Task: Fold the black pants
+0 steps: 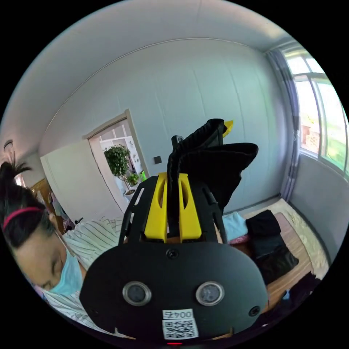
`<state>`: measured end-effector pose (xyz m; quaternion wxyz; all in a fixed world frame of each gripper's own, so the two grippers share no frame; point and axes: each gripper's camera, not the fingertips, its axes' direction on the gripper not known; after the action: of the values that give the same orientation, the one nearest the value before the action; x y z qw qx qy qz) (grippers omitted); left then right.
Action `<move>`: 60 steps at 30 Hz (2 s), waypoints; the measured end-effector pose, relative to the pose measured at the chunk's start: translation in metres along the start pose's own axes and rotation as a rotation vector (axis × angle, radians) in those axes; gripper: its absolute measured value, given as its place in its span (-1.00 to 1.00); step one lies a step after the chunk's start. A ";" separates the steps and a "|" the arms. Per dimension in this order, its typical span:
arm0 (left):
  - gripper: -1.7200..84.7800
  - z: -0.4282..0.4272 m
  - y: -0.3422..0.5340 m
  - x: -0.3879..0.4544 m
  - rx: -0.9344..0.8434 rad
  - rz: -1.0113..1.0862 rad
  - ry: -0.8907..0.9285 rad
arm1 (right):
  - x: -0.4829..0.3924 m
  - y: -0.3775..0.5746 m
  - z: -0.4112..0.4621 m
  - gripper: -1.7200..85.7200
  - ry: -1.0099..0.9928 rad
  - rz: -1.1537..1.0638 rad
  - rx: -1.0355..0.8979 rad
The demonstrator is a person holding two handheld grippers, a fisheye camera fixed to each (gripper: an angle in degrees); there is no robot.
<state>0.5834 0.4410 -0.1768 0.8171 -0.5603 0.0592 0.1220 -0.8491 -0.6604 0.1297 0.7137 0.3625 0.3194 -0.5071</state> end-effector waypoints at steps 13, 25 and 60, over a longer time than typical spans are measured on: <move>-0.96 0.419 0.396 -0.079 -0.519 -0.192 0.143 | 0.101 0.543 -0.286 -0.85 0.345 0.766 -0.054; -0.95 0.361 0.692 -0.358 -1.385 -0.322 -0.314 | 0.094 1.159 -0.431 -0.82 0.908 1.641 -0.107; -0.95 0.176 0.298 -0.855 -1.635 0.036 -0.404 | -0.107 1.380 0.166 -0.98 1.163 1.129 -1.171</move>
<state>-0.3259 0.5933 -0.1811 0.1471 -0.9419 -0.1865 0.2373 0.4539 -0.4398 0.5728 0.6489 0.2440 0.5996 0.3999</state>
